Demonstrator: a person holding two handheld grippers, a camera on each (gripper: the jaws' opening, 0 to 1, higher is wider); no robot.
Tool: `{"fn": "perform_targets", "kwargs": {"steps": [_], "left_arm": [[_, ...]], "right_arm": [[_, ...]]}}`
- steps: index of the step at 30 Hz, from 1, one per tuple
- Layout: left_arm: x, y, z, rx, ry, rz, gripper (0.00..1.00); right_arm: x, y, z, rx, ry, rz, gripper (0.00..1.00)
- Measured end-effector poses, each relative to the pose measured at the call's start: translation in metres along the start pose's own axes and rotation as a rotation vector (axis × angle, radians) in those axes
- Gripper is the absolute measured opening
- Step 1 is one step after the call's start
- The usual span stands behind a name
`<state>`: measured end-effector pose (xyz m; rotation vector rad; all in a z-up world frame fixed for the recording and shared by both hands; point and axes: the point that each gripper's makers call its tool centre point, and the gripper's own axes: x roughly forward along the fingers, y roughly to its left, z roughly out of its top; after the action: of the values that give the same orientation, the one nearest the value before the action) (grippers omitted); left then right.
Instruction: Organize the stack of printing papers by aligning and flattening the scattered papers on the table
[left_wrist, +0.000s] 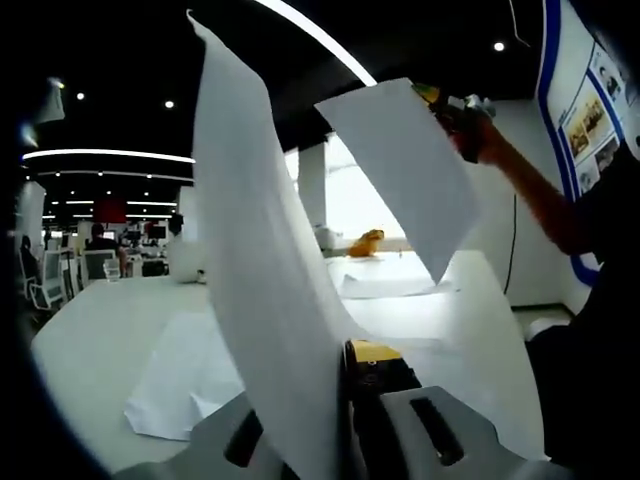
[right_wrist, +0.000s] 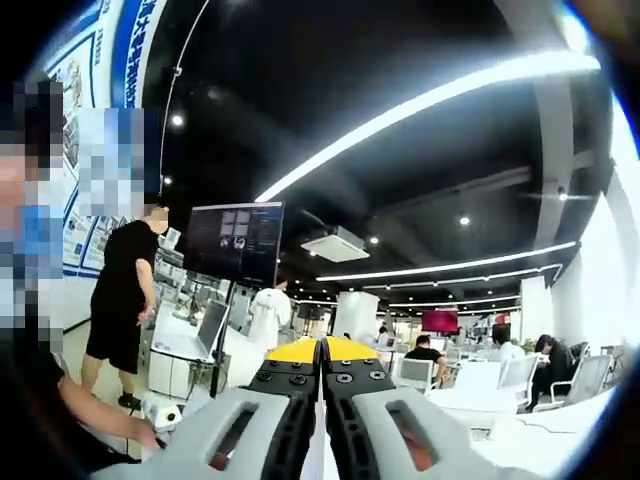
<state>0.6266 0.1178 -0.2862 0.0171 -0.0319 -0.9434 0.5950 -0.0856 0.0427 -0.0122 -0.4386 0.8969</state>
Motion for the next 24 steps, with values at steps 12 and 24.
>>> {"fn": "perform_targets", "kwargs": {"steps": [12, 24], "left_arm": [[-0.001, 0.001, 0.003, -0.008, -0.013, -0.001, 0.07], [0.0, 0.003, 0.007, -0.035, -0.035, -0.006, 0.07]], "right_arm": [[0.013, 0.033, -0.01, 0.003, 0.006, 0.067, 0.0], [0.02, 0.036, -0.016, 0.06, -0.009, 0.082, 0.0]]}}
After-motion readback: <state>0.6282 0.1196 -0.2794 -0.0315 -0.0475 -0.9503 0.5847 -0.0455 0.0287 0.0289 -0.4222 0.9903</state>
